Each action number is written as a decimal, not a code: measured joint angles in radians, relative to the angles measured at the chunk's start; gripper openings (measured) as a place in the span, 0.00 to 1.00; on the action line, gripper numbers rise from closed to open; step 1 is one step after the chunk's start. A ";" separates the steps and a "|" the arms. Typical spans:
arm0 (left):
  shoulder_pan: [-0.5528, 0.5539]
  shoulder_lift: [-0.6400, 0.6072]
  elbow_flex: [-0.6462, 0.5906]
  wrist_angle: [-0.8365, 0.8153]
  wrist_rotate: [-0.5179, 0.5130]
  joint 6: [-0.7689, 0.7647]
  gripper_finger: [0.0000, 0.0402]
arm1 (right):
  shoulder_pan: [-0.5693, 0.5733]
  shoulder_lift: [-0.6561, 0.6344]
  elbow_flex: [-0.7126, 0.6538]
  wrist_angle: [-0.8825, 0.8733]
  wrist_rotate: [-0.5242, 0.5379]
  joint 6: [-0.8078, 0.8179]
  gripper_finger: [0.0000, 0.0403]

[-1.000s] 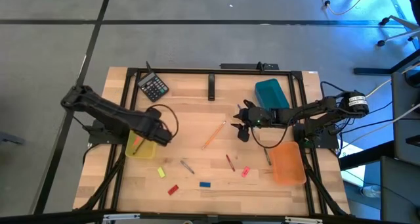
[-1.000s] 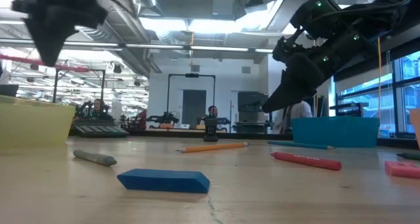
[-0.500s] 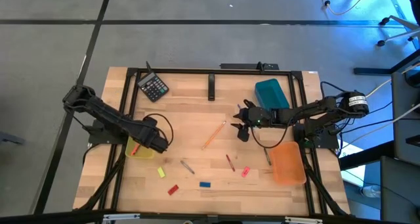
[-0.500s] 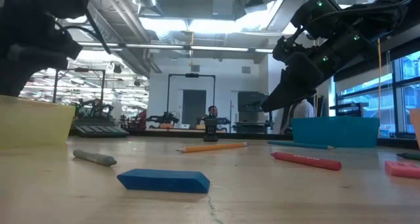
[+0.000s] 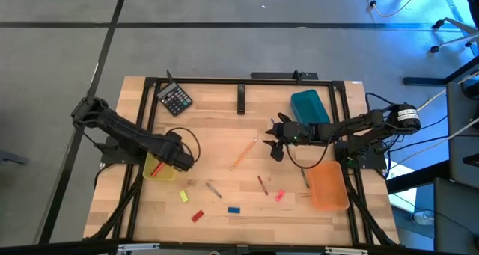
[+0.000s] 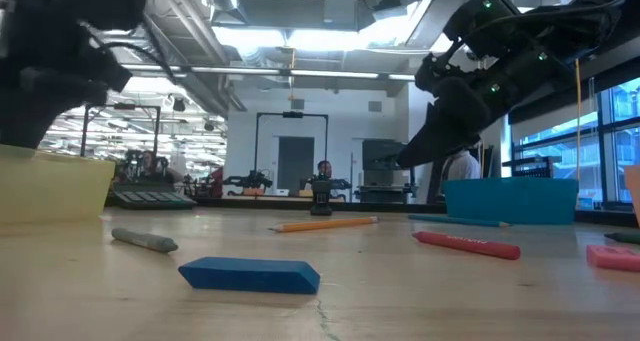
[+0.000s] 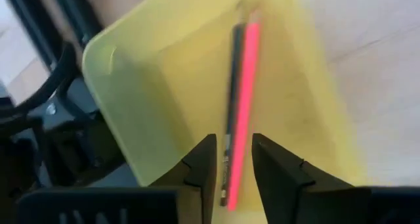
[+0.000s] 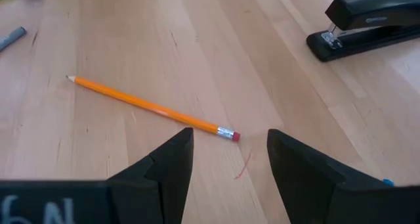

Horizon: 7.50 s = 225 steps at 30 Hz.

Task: Sort crayons/erasers/pens/pencils in bins
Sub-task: Put the orange pencil into the yellow bin, then put the blue pencil into the yellow bin

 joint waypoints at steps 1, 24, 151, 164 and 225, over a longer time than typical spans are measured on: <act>0.017 0.000 0.020 0.002 -0.012 0.029 0.23 | 0.000 0.000 0.000 0.005 0.000 0.000 0.49; 0.351 0.396 0.268 1.210 -0.004 1.020 0.24 | 0.045 -0.196 0.000 -0.374 0.420 0.033 0.49; -0.014 0.156 0.047 -0.104 -0.125 -0.160 0.12 | 0.048 -0.092 -0.001 -0.275 0.303 0.056 0.49; 0.041 0.156 0.220 -0.172 -0.259 -0.064 0.29 | 0.048 -0.092 -0.001 -0.244 0.303 0.042 0.49; 0.642 0.962 1.002 1.079 0.391 1.972 0.53 | 0.049 -0.596 0.000 -0.807 0.593 0.079 0.49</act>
